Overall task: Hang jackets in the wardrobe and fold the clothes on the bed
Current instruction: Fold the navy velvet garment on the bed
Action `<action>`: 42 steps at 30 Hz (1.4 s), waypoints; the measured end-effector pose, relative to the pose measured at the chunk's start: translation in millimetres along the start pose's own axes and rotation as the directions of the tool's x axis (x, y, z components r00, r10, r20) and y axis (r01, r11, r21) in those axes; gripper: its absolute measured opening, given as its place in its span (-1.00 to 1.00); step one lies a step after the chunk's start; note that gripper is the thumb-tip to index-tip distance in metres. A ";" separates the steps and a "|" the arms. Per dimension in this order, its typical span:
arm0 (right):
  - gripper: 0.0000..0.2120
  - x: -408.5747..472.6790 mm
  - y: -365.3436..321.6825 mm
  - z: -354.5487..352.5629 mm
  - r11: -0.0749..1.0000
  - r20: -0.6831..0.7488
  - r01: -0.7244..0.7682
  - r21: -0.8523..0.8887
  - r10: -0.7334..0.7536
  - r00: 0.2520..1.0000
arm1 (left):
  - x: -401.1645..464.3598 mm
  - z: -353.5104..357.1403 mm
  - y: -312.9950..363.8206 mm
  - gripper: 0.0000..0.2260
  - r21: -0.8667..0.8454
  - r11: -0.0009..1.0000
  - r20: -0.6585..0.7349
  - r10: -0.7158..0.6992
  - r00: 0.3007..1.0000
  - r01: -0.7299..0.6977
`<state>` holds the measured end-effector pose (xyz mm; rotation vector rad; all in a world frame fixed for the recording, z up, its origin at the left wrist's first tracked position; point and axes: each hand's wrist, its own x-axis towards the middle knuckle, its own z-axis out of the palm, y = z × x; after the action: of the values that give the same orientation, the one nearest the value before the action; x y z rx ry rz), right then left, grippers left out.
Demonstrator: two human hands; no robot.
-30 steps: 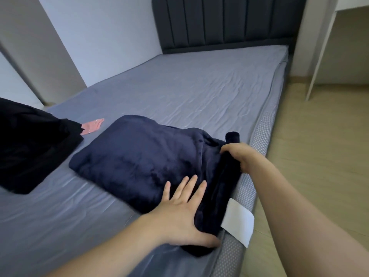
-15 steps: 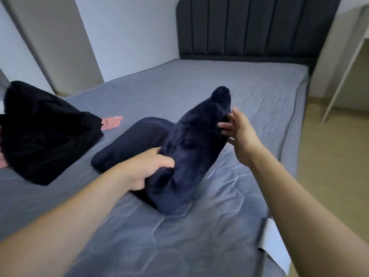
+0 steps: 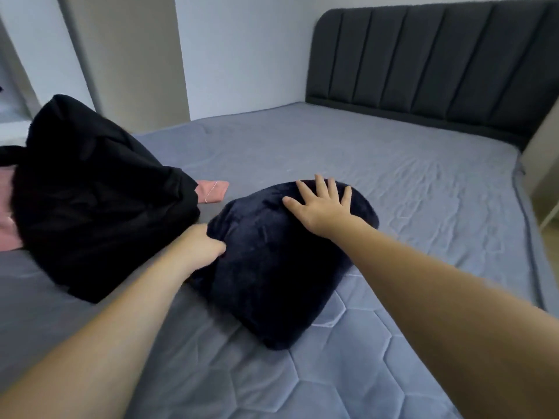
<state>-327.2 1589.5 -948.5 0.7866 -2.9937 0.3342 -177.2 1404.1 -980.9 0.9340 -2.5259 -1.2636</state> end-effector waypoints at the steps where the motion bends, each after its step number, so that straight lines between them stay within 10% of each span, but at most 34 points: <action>1: -0.32 3.6 -0.3 17.2 0.999 0.074 -0.041 -0.009 0.042 0.996 | 9.3 9.4 -18.3 -0.90 0.094 0.995 0.008 -0.019 1.000 0.018; 11: -0.10 40.6 1.4 29.7 0.983 0.403 -0.168 -0.080 0.186 0.896 | 41.4 39.5 -70.2 -0.56 0.293 0.954 -0.118 -0.019 0.993 0.054; 19: -0.13 90.1 -57.4 46.0 0.977 0.186 -0.170 0.127 0.145 0.972 | 32.4 52.3 -55.3 -0.80 0.589 0.808 -0.094 0.093 0.991 -0.020; 22: -0.62 94.6 -41.4 73.2 0.989 -0.292 0.122 0.083 -0.093 0.952 | 37.3 52.8 -53.3 -0.78 0.545 0.838 -0.105 0.059 0.993 0.008; 24: -0.81 94.0 -35.5 76.4 0.937 -0.651 0.349 0.017 -0.254 0.716 | 44.6 50.1 -55.7 -0.70 0.494 0.870 -0.096 0.035 0.995 0.017; 27: -0.80 93.6 -27.9 82.3 0.940 -0.778 0.334 0.073 -0.156 0.608 | 51.5 45.3 -58.1 -0.63 0.431 0.902 -0.082 0.031 0.996 0.007; 31: -0.28 93.4 -25.8 75.0 0.904 -0.193 -0.091 0.419 0.186 0.964 | 44.9 50.6 -54.9 -0.67 0.453 0.891 -0.129 0.046 0.991 0.018; 34: 0.04 99.5 -25.2 71.0 0.848 0.169 -0.307 0.432 0.258 0.951 | 38.5 58.2 -56.2 -0.79 0.567 0.824 -0.193 0.140 0.971 -0.007; 42: -0.10 113.9 -16.9 77.2 0.777 0.286 -0.335 0.532 0.208 0.936 | 45.1 58.5 -66.7 -0.58 0.544 0.838 -0.202 0.172 0.964 -0.036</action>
<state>-416.2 1503.6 -1011.3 0.4023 -3.2290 1.2992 -206.0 1386.2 -1074.5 0.9540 -2.7186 -0.3618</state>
